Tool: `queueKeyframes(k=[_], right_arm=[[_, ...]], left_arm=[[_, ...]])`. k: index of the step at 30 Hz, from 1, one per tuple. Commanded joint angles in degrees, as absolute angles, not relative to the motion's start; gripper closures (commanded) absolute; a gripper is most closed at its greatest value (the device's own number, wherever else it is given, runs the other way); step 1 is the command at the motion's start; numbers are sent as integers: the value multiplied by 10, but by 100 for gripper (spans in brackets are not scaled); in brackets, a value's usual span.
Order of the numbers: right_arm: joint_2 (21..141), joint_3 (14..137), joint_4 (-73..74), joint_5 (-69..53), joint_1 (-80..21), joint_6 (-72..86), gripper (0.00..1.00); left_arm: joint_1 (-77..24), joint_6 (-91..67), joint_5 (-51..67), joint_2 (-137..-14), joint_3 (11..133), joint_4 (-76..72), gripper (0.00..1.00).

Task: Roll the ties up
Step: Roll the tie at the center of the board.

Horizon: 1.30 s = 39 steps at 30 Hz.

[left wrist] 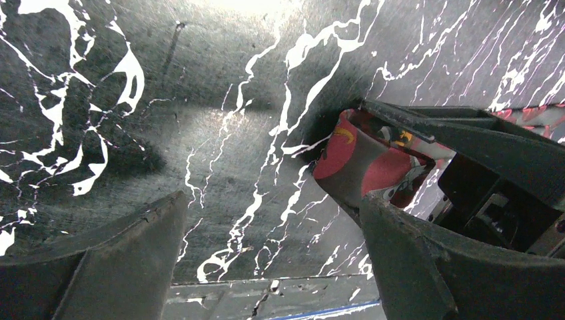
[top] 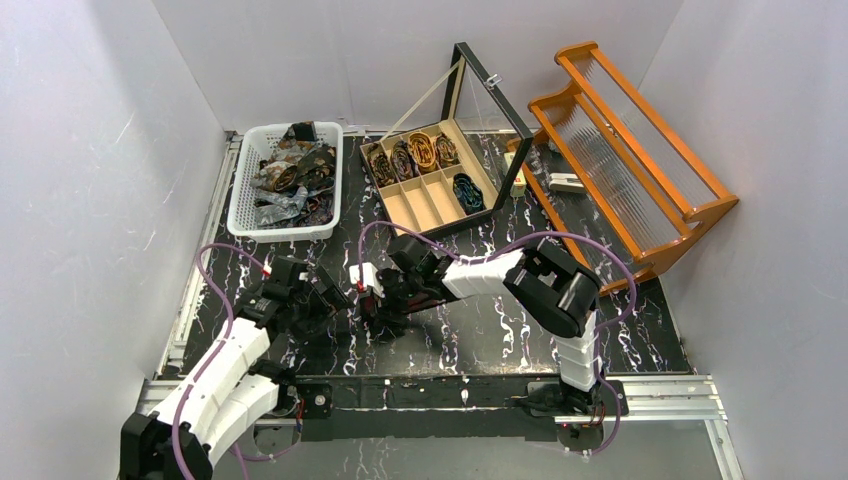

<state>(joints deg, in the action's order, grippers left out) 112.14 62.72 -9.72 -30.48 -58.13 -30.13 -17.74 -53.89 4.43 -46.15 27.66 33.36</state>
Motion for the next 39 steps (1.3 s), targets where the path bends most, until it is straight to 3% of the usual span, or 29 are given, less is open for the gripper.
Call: queueKeyframes(k=[1,5,7,24,39], right_arm=[[1132,606,-29,-288,-576,-348,26],[1130,602,-1,-307,-575,-368,14],[1131,602,18,-303,-574,-382,14],[1137,613,25,-320,-549,-368,45],[1141,602,-113,-255,-597,-265,42]], left_arm=[[-174,-520,74,-469,274,335,1],[-175,-517,80,-472,271,334,2],[-174,-518,85,-470,268,332,2],[-175,-529,87,-482,253,314,2],[-174,-575,44,-445,245,314,2]])
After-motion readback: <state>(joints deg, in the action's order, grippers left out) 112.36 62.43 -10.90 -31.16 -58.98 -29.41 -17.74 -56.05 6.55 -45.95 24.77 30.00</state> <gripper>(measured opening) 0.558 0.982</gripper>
